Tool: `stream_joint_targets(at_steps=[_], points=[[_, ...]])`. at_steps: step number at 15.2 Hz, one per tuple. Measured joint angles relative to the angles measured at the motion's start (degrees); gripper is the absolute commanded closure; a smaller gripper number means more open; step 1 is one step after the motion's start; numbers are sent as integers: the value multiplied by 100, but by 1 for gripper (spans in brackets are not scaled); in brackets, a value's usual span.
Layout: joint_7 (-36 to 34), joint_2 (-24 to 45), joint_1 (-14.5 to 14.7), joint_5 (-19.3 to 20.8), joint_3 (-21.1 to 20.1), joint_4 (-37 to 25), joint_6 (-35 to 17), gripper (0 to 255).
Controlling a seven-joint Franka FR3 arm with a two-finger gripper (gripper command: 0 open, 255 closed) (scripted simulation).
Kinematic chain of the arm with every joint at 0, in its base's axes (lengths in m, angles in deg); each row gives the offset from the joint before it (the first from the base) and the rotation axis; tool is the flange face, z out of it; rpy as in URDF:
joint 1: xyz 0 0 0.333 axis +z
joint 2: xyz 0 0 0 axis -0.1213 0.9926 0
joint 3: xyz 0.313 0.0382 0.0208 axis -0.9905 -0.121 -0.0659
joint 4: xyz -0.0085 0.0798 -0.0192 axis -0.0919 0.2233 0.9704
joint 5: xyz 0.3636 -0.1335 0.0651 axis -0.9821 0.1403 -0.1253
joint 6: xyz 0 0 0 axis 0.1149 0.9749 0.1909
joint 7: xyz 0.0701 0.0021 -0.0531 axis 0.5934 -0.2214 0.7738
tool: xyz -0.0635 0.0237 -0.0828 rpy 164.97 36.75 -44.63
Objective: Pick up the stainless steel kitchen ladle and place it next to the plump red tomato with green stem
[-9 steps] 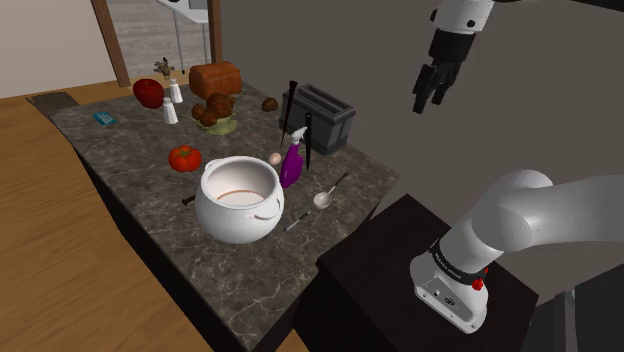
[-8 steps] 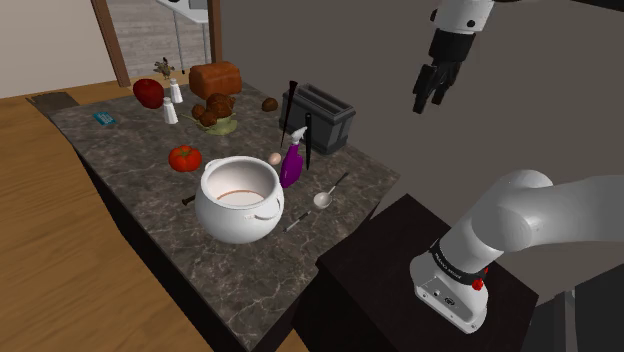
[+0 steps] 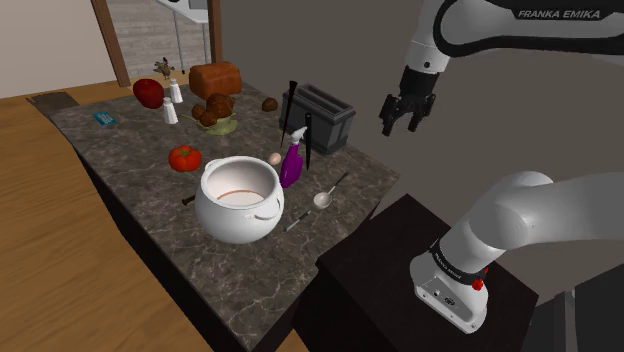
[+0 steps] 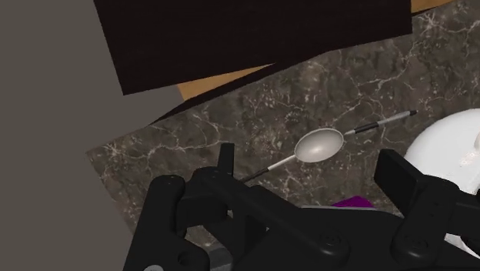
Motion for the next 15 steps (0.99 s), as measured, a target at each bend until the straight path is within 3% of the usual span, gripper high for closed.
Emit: stream_joint_targets(at_steps=[9,15], points=[[-1706,1087,-388,-538,-500,923,-2298,0],[-2822,2442,-689,-739,-817,1064,-4014,0]])
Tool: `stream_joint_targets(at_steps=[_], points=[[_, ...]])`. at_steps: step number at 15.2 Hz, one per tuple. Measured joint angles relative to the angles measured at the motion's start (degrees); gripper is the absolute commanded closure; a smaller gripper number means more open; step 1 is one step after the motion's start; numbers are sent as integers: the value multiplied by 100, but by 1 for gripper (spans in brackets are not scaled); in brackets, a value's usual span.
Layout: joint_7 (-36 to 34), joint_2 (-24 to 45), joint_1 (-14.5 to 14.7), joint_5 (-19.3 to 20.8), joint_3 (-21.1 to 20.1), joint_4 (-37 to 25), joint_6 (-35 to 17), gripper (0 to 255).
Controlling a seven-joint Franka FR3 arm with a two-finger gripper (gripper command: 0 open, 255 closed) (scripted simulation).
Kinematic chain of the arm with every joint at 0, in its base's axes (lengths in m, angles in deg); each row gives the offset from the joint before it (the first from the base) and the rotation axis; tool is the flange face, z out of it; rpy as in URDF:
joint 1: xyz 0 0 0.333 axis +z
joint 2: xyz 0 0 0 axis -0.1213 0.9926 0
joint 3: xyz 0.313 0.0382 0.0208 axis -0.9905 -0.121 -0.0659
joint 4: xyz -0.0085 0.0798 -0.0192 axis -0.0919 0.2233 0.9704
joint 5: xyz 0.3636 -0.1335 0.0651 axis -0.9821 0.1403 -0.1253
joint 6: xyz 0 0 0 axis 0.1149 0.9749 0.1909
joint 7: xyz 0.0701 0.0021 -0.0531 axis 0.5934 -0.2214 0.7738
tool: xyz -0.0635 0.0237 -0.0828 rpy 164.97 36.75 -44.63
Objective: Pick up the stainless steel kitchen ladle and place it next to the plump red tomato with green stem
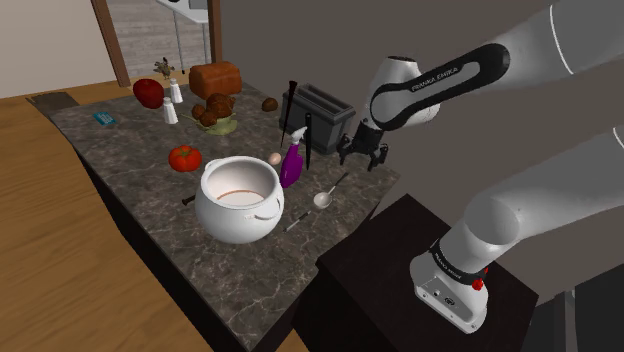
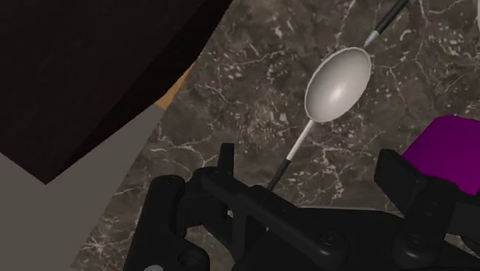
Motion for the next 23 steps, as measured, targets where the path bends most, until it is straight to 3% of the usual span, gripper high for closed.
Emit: stream_joint_targets(at_steps=[5,10,18,23], points=[[-1011,1325,-275,101,-159,-128,-1386,0],[-2244,2704,-342,579,29,-487,-2588,0],[-2660,3699,-111,868,363,-747,-3378,0],[-2698,3834,-50,894,409,-791,-3472,0]])
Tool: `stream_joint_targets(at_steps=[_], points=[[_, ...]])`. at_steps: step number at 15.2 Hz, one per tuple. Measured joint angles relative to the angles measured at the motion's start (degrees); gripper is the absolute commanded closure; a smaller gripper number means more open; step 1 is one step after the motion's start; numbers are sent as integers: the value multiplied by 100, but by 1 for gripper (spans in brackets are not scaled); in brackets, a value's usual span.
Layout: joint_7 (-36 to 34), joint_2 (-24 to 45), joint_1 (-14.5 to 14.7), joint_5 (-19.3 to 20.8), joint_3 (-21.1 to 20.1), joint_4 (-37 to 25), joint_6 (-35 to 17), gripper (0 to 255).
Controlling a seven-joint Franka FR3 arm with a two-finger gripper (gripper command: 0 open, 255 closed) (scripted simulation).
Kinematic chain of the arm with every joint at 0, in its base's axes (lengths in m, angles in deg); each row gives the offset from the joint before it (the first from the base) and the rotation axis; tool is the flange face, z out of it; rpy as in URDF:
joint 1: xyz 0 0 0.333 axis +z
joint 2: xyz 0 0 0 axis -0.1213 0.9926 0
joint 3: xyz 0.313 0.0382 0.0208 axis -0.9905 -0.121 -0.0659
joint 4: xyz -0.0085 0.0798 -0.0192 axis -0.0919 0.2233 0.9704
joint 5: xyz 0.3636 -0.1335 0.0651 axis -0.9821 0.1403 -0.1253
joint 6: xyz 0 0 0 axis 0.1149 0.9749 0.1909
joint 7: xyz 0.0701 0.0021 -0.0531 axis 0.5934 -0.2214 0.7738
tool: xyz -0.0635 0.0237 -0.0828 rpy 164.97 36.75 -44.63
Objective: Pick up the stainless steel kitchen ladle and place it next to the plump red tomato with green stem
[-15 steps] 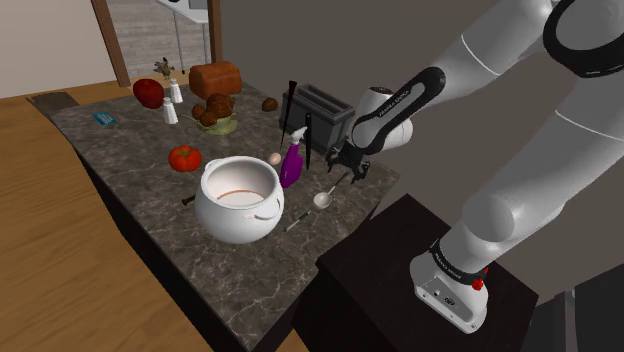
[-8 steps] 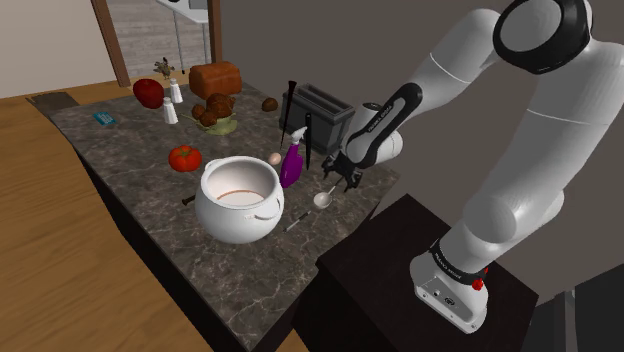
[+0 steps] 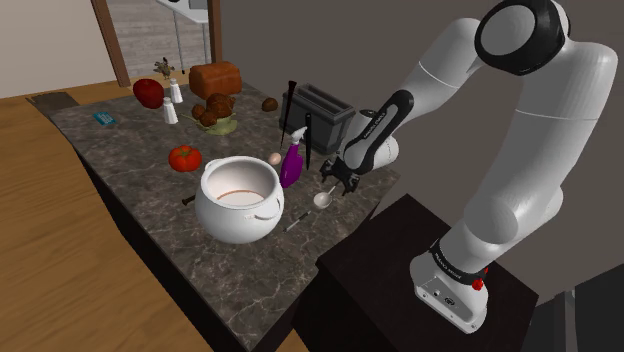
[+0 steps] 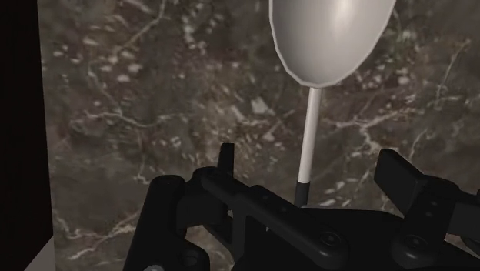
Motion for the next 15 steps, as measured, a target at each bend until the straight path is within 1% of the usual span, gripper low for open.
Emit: stream_joint_targets(at_steps=[2,3,13,15], points=[[-1,2,2,0,1,-1,-3,0],[-1,2,2,0,1,-1,-3,255],[-1,2,2,0,1,-1,-3,255],[9,-116,-28,-20,-34,23,92,255]])
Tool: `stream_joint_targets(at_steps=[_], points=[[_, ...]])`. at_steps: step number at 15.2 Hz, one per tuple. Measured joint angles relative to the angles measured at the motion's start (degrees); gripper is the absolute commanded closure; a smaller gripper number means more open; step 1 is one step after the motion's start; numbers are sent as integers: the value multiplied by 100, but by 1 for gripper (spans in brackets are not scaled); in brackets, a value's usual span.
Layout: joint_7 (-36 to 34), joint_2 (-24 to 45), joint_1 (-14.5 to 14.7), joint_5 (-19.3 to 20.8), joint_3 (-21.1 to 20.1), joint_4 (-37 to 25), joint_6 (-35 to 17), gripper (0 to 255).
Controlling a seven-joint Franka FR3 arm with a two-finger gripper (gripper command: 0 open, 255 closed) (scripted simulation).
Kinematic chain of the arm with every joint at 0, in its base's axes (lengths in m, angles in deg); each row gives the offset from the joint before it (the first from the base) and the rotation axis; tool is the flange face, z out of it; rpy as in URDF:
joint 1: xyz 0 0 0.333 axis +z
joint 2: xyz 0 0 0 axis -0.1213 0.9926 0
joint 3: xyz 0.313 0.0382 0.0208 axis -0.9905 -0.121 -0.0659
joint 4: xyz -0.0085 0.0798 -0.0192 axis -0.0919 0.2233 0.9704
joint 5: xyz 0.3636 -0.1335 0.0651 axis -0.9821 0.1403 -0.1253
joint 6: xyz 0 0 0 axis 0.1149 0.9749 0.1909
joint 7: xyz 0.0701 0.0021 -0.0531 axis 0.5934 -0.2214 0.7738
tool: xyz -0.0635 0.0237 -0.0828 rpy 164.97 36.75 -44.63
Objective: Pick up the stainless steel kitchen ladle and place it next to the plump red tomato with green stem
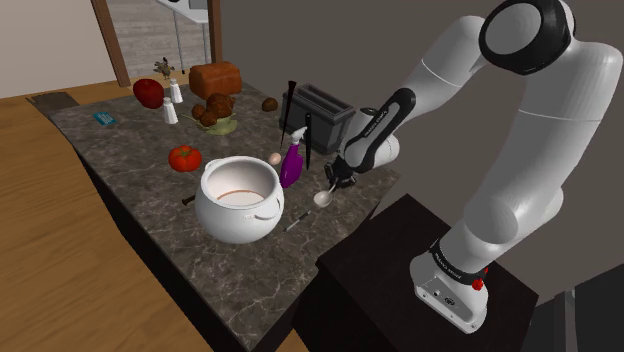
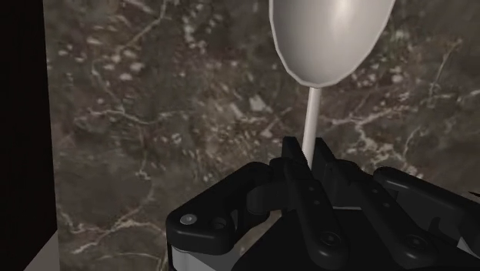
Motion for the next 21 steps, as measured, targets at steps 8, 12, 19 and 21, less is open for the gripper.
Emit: stream_joint_targets(at_steps=[8,12,19,21], points=[[135,-781,-195,-215,-236,141,636,255],[205,-1165,-241,-349,-319,186,971,255],[333,-1840,-268,-566,-381,215,1610,255],[329,-1994,-257,-598,-393,198,1779,255]])
